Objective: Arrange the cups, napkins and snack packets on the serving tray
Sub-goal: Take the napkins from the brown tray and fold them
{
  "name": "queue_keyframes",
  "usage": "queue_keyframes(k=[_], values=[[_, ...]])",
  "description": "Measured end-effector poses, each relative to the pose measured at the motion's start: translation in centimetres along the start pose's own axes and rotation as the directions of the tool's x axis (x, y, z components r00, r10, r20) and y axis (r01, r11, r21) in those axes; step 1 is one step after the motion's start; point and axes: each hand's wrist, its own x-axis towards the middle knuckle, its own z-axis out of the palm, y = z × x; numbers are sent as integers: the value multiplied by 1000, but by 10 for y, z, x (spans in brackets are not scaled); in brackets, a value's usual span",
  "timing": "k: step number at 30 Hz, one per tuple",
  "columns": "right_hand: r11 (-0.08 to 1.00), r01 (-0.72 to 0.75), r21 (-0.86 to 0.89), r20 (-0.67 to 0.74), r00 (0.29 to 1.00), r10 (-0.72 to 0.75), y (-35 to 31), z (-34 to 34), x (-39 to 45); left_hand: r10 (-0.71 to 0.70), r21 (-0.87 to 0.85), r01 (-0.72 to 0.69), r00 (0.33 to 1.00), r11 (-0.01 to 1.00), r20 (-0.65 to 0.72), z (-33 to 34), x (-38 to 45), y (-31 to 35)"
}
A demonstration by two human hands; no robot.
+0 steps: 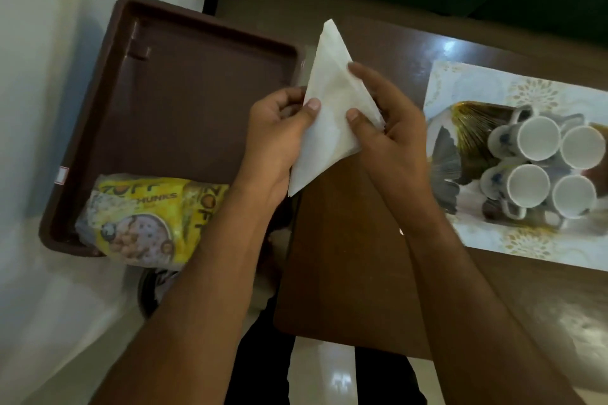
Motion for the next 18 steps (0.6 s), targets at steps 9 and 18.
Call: queue_keyframes(k=[9, 18], values=[[986, -89, -140, -144, 987, 69, 21, -107, -30, 58, 83, -76, 979, 994, 196, 95, -44, -25], [987, -101, -123, -181, 980, 78, 49, -190, -67, 51, 103, -74, 976, 992, 213, 181, -81, -50]])
